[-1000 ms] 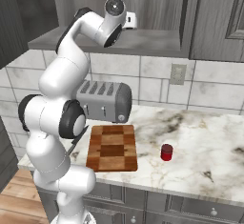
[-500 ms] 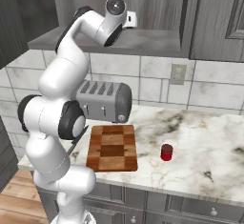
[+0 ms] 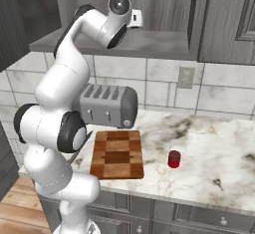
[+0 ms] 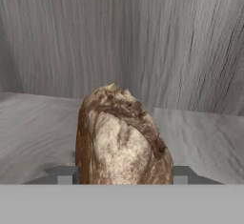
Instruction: Pick the bread, place it on the cutting board, pick the jam, place it on the counter, and close the cabinet.
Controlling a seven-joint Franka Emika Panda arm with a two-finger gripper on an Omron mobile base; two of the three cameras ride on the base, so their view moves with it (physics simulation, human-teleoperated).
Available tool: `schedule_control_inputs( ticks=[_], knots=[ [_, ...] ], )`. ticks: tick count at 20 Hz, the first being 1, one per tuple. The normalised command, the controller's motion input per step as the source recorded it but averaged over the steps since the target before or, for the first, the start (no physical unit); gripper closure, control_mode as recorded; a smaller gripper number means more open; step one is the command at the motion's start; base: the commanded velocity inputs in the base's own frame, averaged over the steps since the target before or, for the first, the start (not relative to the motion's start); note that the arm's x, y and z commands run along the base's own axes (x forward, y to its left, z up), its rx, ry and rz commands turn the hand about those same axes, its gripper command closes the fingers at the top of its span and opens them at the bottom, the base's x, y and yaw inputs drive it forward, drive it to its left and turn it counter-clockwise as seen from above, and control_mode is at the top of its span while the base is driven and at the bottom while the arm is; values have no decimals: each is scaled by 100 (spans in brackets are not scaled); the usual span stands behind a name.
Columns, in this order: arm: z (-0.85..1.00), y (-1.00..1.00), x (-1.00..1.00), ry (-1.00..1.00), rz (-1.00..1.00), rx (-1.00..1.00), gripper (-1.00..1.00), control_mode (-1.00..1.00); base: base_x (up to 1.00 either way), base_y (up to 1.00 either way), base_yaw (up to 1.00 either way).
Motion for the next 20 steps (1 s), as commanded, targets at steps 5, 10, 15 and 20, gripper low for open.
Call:
schedule_control_inputs(
  ticks=[5,10,15,20],
  knots=[
    [0,0,-41,-2,0,0,100,-100,0,0,0],
    [0,0,-48,-3,0,0,100,-100,0,0,0],
    [0,0,-59,-3,0,0,100,-100,0,0,0],
    [0,0,-66,-4,0,0,100,-100,0,0,0]
  ],
)
